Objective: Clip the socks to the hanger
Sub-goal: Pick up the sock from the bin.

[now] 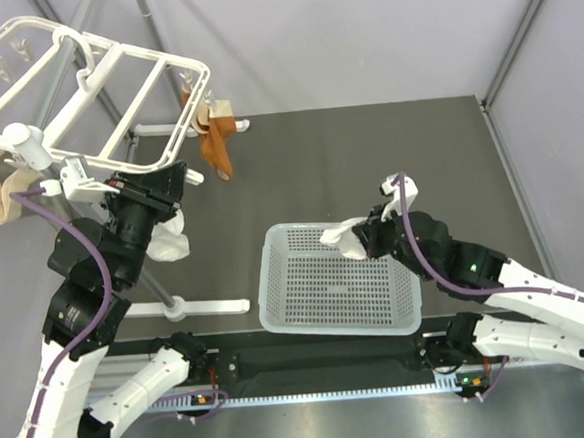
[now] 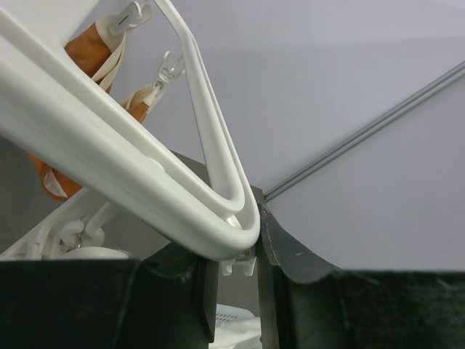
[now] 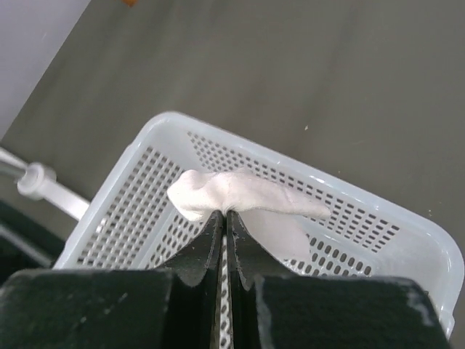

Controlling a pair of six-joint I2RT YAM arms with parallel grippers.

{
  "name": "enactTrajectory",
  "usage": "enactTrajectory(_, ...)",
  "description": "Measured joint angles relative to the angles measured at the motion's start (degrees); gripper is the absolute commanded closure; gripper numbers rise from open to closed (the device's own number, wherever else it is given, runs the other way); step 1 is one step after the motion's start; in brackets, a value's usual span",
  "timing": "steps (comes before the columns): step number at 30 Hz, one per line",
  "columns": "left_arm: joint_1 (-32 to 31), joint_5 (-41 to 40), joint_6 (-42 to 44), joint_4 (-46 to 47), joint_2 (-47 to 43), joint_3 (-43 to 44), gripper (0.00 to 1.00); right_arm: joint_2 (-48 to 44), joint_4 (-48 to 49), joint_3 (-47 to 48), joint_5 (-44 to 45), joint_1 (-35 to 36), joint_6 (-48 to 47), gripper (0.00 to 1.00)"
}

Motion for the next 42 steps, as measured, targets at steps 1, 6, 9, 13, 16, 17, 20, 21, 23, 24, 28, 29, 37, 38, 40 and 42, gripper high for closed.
enactTrajectory(1, 0.00, 0.00, 0.00, 0.00, 0.00, -0.02, 1.00, -0.04, -1.20, 0.63, -1.73, 0.00, -0.79, 1.00)
enactTrajectory(6, 0.00, 0.00, 0.00, -0.02, -0.31, -0.17, 1.00, 3.98, -2.80, 2.19, -13.88, 0.07, -4.46, 1.00)
enactTrajectory(9, 0.00, 0.02, 0.00, -0.02, -0.48, -0.20, 1.00, 8.55, -1.18, 2.19, -21.57, 1.07, -6.25, 1.00)
enactTrajectory(13, 0.00, 0.00, 0.04, -0.11, -0.52, -0.20, 1.00, 12.39, 0.50, 2.19, -27.82, 2.29, -7.85, 1.00)
enactTrajectory(16, 0.00, 0.00, 0.07, -0.42, -0.92, -0.17, 1.00, 14.88, 0.07, 1.44, -27.45, 2.21, -7.28, 1.00)
enactTrajectory(17, 0.00, 0.00, 0.07, -0.61, -1.09, -0.17, 1.00, 15.65, -0.39, 0.81, -26.86, 2.05, -6.75, 1.00)
enactTrajectory(20, 0.00, 0.00, 0.04, -1.03, -1.75, -0.17, 1.00, 18.99, -2.80, -2.47, -24.09, 1.31, -3.48, 1.00)
enactTrajectory(21, 0.00, 0.00, 0.04, -1.11, -1.88, -0.17, 1.00, 20.04, -3.67, -3.78, -23.23, 1.03, -2.05, 1.00)
enactTrajectory(23, 0.00, 0.02, 0.02, -1.16, -2.03, -0.20, 1.00, 21.92, -5.53, -6.32, -21.81, 0.59, 0.96, 1.00)
enactTrajectory(24, 0.00, 0.02, 0.02, -1.16, -2.10, -0.28, 1.00, 23.02, -6.67, -7.43, -21.31, 0.46, 2.69, 0.98)
enactTrajectory(28, 0.00, 0.07, 0.00, -1.16, -2.21, -0.46, 1.00, 25.73, -9.97, -8.28, -20.26, 0.44, 7.21, 0.89)
enactTrajectory(29, 0.00, 0.07, 0.02, -1.16, -2.19, -0.46, 1.00, 25.97, -10.49, -8.28, -19.80, 0.44, 7.74, 0.86)
enactTrajectory(37, 0.00, 0.02, 0.02, -1.16, -2.21, -0.46, 1.00, 25.86, -17.38, -2.21, -12.90, 0.39, 9.51, 0.41)
enactTrajectory(38, 0.00, 0.02, 0.02, -1.18, -2.21, -0.46, 1.00, 25.77, -17.38, -1.14, -12.39, 0.39, 9.20, 0.39)
enactTrajectory(40, 0.00, 0.02, 0.02, -1.18, -2.21, -0.46, 1.00, 25.79, -16.92, 0.74, -12.17, 0.39, 8.83, 0.35)
enactTrajectory(42, 0.00, 0.04, 0.02, -1.18, -2.21, -0.46, 1.00, 25.94, -15.74, 1.49, -12.48, 0.39, 8.46, 0.34)
